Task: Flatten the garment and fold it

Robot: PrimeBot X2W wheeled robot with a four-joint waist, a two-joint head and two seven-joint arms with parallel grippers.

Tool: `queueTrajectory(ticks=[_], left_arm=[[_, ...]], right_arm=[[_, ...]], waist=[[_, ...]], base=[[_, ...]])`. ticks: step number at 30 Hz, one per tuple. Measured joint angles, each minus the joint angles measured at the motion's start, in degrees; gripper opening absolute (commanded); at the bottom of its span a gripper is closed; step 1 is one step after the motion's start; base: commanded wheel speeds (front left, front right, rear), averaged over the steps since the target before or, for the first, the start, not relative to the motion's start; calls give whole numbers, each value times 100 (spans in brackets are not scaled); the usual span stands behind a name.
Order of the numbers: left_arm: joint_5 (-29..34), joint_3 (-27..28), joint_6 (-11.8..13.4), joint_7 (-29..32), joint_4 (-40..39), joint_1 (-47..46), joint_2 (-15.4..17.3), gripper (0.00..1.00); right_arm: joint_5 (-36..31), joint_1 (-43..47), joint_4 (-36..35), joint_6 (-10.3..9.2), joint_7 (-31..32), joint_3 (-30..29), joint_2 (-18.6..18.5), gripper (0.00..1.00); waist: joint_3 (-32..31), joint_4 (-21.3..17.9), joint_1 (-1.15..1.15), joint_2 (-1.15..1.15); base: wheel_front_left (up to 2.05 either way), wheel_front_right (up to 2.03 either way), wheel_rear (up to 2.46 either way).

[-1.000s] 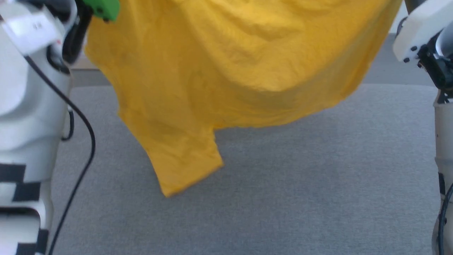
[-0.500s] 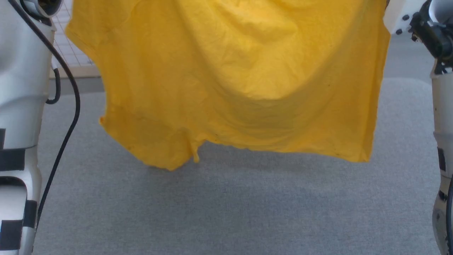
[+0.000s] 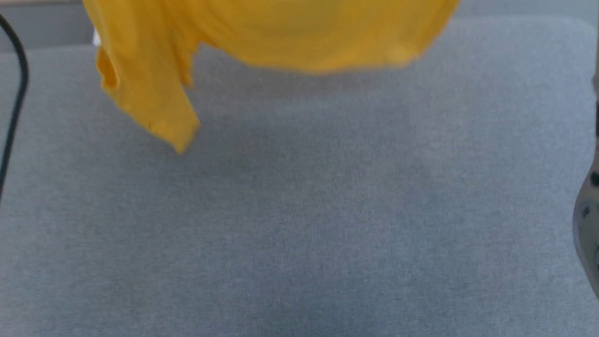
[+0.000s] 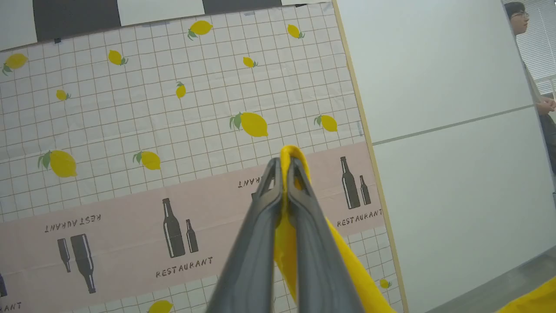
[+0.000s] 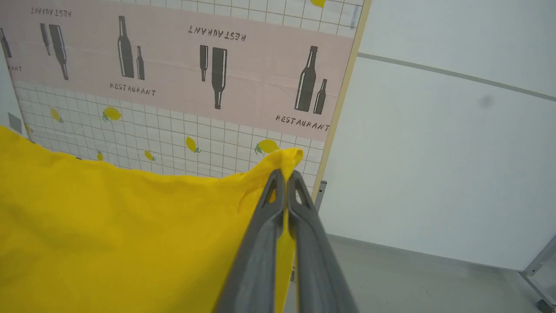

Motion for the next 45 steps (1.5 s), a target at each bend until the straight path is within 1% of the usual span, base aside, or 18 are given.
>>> queueTrajectory(ticks=[5, 10, 13, 17, 21, 24, 26, 29, 32, 35, 39, 42, 45], left_arm=[[136, 15, -2, -254, 201, -634, 21, 0], [199, -122, -205, -564, 301, -893, 77, 0], [183, -236, -316, -742, 371, -895, 135, 0], [75, -422, -412, -993, 416, -827, 292, 0], [-223, -669, -421, -1205, 342, -584, 457, 0], [-525, -1067, -423, -1261, 83, -230, 636, 0], [-709, -1312, -438, -1263, -156, 4, 789, 0], [-1105, -1562, -438, -1255, -617, 397, 1067, 0], [-1549, -1666, -438, -1230, -1226, 997, 1319, 0], [-1892, -1674, -432, -1156, -1809, 1724, 1501, 0], [-2218, -1714, -152, -1116, -2696, 2813, 1736, 0], [-2336, -1850, 219, -1072, -3474, 3780, 1971, 0], [-2415, -2040, 532, -1051, -4022, 4648, 2157, 0]], right_arm=[[-279, -559, 288, 0, -371, -207, -15, 0], [-457, -870, 489, 0, -740, -133, -142, 0], [-482, -926, 605, 0, -951, -37, -214, 0], [-461, -927, 787, 0, -1204, 152, -287, 0], [-278, -906, 884, 0, -1359, 447, -445, 0], [21, -764, 859, 0, -1444, 786, -587, 0], [285, -555, 746, 0, -1462, 1003, -700, 0], [725, -118, 394, 0, -1474, 1313, -937, 0], [1207, 521, -216, 0, -1416, 1483, -1270, 0], [1571, 1277, -877, 0, -1279, 1419, -1585, 0], [1845, 2420, -1699, 0, -1042, 1110, -1796, 0], [1919, 3438, -2346, 0, -868, 809, -1796, 0], [1924, 4358, -2896, 0, -739, 581, -1722, 0]], waist=[[572, -38, 0, 0], [1137, -16, 0, 0], [1452, 14, 1, 0], [1856, 66, 1, 0], [2190, 136, 1, 0], [2336, 222, 2, 0], [2371, 292, 2, 0], [2346, 394, 2, 0], [2218, 462, 1, 0], [2063, 527, 1, 0], [1828, 612, 1, 0], [1608, 672, 0, 0], [1398, 719, 0, 0]], base=[[0, 0, 0], [0, 0, 0], [0, 0, 0], [0, 0, 0], [0, 0, 0], [0, 0, 0], [0, 0, 0], [0, 0, 0], [0, 0, 0], [0, 0, 0], [0, 0, 0], [0, 0, 0], [0, 0, 0]])
